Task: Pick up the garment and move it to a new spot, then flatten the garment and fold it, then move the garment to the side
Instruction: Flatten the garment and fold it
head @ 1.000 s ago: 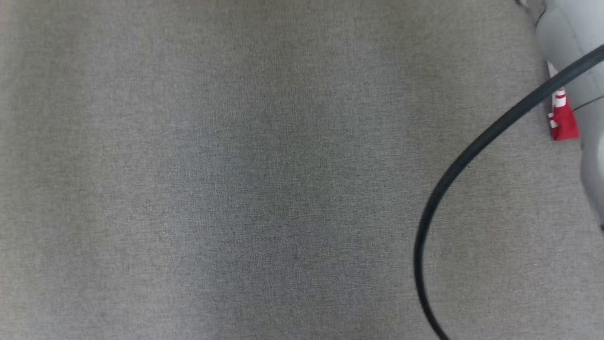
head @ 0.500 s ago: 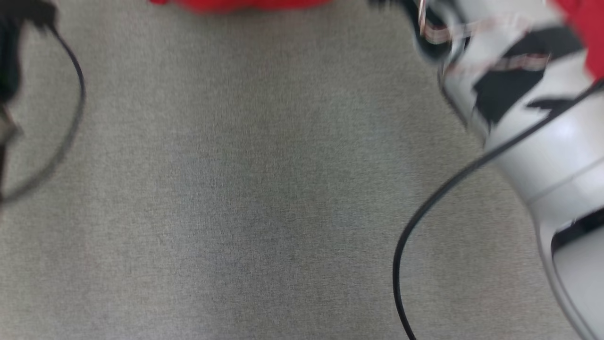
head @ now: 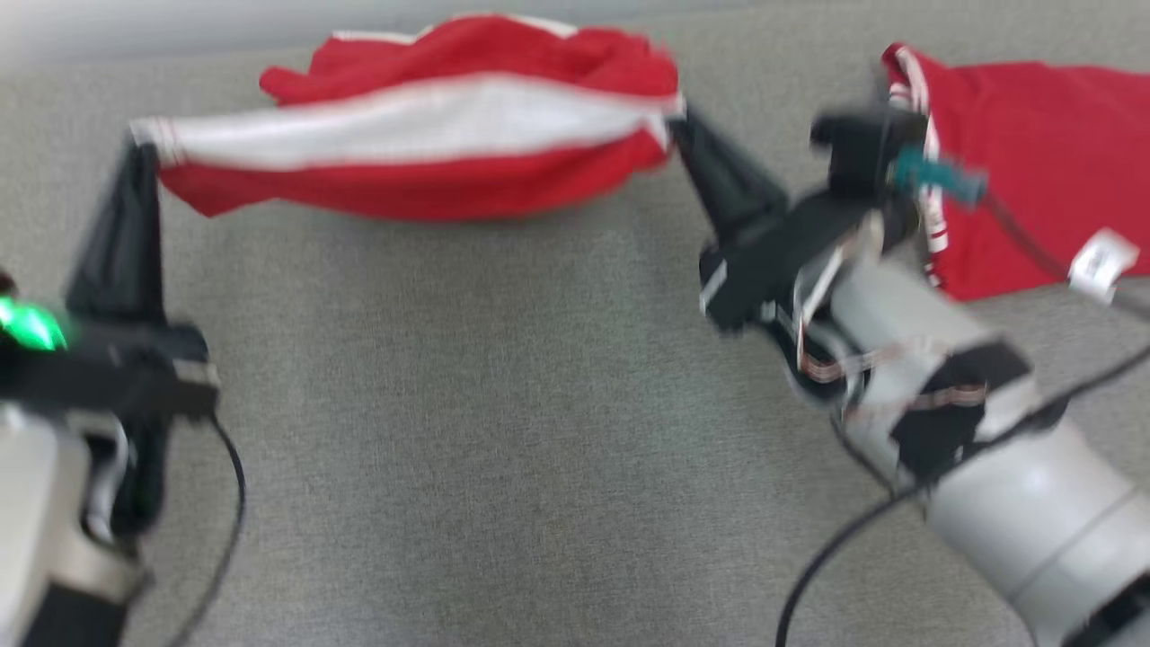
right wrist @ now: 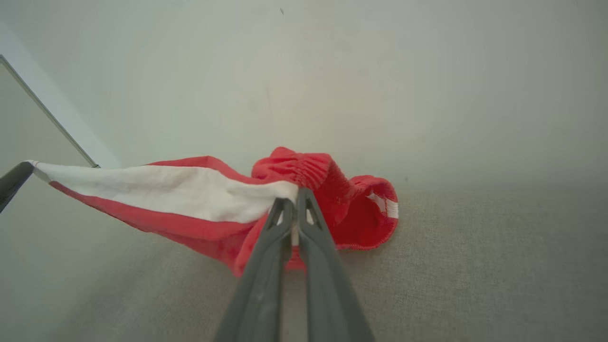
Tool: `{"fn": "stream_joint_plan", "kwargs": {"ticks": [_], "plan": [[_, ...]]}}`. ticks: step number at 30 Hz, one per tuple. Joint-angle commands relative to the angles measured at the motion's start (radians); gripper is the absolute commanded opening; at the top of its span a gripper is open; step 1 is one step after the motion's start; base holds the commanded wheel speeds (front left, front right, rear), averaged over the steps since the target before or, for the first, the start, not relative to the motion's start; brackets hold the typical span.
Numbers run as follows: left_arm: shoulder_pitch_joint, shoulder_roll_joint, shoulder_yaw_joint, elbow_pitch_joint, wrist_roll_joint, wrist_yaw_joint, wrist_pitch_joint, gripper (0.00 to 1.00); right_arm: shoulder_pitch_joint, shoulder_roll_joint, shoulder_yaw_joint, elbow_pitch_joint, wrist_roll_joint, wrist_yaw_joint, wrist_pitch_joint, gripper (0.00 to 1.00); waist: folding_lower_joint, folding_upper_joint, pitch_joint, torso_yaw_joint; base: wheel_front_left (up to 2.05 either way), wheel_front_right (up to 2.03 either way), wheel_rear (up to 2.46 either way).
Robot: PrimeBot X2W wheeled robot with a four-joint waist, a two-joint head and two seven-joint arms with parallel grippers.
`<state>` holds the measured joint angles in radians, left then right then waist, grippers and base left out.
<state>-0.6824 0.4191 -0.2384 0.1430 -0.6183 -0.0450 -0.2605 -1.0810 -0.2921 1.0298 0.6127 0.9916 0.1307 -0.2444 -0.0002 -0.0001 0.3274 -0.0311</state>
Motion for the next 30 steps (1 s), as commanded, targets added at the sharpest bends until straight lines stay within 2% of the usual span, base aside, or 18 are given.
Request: {"fn": "stream_joint_plan", "kwargs": {"ticks": [1, 8, 17, 25, 30], "plan": [[0.047, -0.004, 0.010, -0.016, 0.014, 0.003, -0.003, 0.00, 0.034, -0.007, 0.006, -0.016, 0.003, 0.000, -0.006, 0.00, 0.0002, 0.0001, -0.031, -0.010, 0.00, 0.00, 0.00], [0.266, -0.068, 0.089, -0.110, 0.026, 0.016, -0.003, 0.00, 0.211, -0.046, -0.002, -0.091, -0.010, 0.000, -0.018, 0.00, 0.0002, 0.0001, -0.076, -0.003, 0.00, 0.00, 0.00], [0.486, -0.176, 0.172, -0.130, 0.070, -0.012, -0.003, 0.00, 0.425, -0.099, -0.053, -0.188, -0.026, 0.000, -0.016, 0.00, 0.0002, 0.0001, -0.146, 0.008, 0.00, 0.00, 0.00], [0.636, -0.273, 0.236, -0.137, 0.112, -0.040, -0.003, 0.00, 0.607, -0.138, -0.119, -0.279, -0.053, 0.000, 0.039, 0.00, 0.0002, 0.0001, -0.201, 0.017, 0.00, 0.00, 0.00], [0.699, -0.308, 0.267, -0.145, 0.148, -0.055, -0.003, 0.00, 0.723, -0.157, -0.171, -0.366, -0.082, 0.000, 0.097, 0.00, 0.0002, 0.0001, -0.215, 0.022, 0.00, 0.00, 0.00]]}}
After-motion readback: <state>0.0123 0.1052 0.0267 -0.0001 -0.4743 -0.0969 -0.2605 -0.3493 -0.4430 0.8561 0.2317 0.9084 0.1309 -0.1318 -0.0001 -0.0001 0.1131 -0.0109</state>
